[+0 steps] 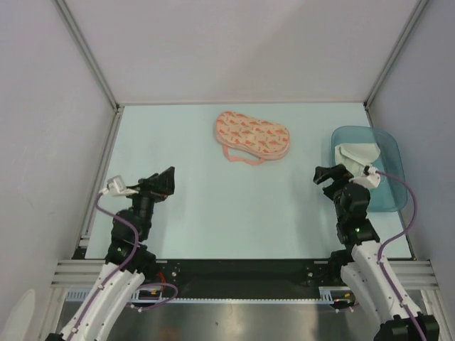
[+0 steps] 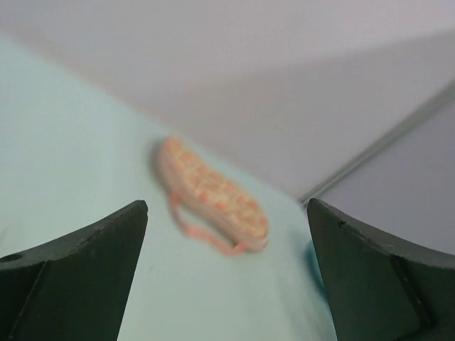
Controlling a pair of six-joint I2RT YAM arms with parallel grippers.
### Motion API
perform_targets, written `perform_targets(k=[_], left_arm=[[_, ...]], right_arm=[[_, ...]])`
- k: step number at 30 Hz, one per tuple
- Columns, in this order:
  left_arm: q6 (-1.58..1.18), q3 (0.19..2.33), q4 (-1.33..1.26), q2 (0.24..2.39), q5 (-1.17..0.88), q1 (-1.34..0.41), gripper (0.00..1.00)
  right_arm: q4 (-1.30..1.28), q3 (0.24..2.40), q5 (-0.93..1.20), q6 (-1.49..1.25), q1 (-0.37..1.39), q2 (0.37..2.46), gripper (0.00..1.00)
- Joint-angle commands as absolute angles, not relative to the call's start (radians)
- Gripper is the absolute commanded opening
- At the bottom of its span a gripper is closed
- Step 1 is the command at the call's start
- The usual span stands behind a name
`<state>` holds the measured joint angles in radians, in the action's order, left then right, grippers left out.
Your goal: Place the bra in the laundry bag and zip it closed
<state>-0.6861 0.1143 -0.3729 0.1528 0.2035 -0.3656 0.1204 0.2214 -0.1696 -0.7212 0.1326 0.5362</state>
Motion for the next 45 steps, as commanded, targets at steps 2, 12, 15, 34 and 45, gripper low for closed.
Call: perform_targets(k=[2,12,15,34,45], left_arm=[[-0.769,0.461,0.239,0.375,0.396,-0.356,1.0],[-0.604,0.565,0.327,0.442,0.082,-0.354,1.0],[-0.61,0.532,0.324,0.405,0.009,-0.354,1.0],[-0.615,0.522,0.402,0.324,-0.103,-0.354,1.0],[-0.624,0.532,0.413,0.334,-0.114,-0.354,1.0]], right_arm=[[-0.123,0.486,-0.364,-0.646,0.103,0.725,1.0],[0.074,0.861,-0.07,-0.445,0.11,1.292,1.0],[0.057,1.054,-0.08,-0.321,0.217,1.526,1.0],[-0.041,1.681,-0.098,0.238,0.531,2.232,0.59],[-0.181,1.813,-0.026,0.268,0.531,2.362,0.45]])
